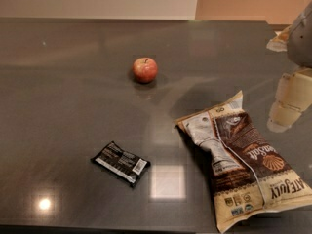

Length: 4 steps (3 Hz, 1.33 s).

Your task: Pick brown chip bag

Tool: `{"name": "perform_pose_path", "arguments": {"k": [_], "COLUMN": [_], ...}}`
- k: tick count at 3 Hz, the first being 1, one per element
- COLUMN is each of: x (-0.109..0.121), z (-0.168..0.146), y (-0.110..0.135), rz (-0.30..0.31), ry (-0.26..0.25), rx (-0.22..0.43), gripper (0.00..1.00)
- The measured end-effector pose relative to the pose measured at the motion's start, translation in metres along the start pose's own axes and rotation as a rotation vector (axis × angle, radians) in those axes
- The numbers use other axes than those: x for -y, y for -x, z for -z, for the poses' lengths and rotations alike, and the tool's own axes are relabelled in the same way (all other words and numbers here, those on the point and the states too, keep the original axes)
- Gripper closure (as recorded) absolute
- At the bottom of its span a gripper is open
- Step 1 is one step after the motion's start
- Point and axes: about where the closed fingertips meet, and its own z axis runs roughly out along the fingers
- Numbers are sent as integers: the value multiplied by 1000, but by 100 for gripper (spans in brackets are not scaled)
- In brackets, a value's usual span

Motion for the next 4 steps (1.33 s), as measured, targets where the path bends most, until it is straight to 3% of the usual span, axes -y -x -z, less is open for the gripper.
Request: {"name": "perform_pose_path", "arguments": {"k": [1, 2, 4], "x": [0, -8, -57], "z": [1, -6, -25], "y": [1, -2, -9], "rz": [0, -60, -250], "ry": [0, 63, 165], "rx": [2, -10, -49], "gripper": [0, 0, 0]}}
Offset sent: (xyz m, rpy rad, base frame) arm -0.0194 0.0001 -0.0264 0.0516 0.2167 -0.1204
